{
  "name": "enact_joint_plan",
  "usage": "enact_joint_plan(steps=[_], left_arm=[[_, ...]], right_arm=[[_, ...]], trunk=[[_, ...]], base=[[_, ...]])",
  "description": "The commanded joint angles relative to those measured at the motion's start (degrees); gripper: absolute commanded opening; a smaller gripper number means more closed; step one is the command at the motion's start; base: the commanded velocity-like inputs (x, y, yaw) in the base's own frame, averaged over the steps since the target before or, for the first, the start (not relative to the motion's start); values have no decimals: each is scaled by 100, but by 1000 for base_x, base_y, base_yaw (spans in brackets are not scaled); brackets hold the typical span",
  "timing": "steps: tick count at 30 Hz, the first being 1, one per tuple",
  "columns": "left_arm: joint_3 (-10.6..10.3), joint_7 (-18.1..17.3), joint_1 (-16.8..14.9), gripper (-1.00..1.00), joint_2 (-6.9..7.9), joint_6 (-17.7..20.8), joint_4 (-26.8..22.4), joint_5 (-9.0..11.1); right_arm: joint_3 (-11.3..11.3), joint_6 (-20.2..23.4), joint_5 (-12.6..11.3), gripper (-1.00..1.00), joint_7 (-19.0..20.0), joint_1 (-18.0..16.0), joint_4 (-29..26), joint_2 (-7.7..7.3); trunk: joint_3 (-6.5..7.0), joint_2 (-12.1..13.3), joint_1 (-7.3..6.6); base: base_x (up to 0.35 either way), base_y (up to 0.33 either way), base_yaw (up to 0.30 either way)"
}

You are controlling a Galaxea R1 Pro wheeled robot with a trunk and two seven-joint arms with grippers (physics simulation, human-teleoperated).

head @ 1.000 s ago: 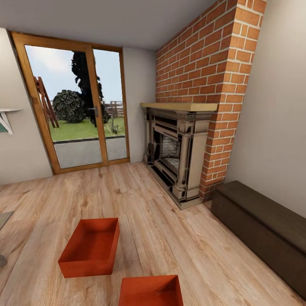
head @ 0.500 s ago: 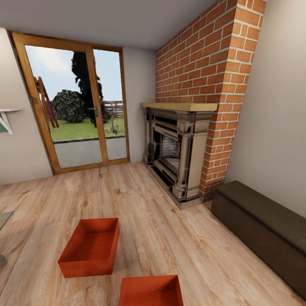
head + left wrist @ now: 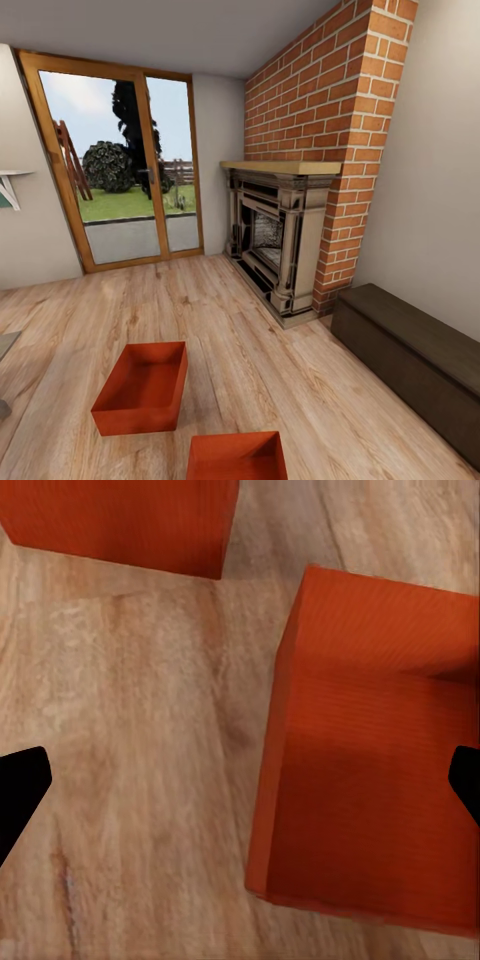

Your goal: Move the two storage containers from the living room to the garage. In the garage, place one container on the floor and stack the other container on top of it (either order is fine).

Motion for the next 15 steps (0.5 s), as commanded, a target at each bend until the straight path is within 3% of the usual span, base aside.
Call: enact_joint_plan(steps=[1,5,7,8,10,11,15], left_arm=[[19,5,-3,100,4,227,-176,-4],[17,7,-7,100,38,1247,-928,-5],[17,9,-19,100,50,1787,-1466,-4],[17,16,-48,100,44,2081,-1924,-3],[17,18,-117,100,32,2269,-2149,-3],[17,22,-225,100,24,2463,-2239,-5],[17,22,-1197,100,23,4040,-2364,-17]], right_arm=[[38,16,32,100,-48,-104,-37,-6],[34,382,11,100,-40,-613,-92,-8],[31,988,11,100,-27,-960,-109,-9],[30,1535,12,100,-22,-1293,-139,5],[29,1754,9,100,-20,-1523,-152,17],[29,1840,7,100,-20,-1653,-158,23],[29,2098,-2,100,-19,-2183,-173,41]], trunk=[[-6,-3,0],[-6,-3,0],[-6,-3,0],[-6,-3,0],[-6,-3,0],[-6,-3,0],[-6,-3,0]], base=[[0,0,0],[0,0,0],[0,0,0],[0,0,0],[0,0,0],[0,0,0],[0,0,0]])
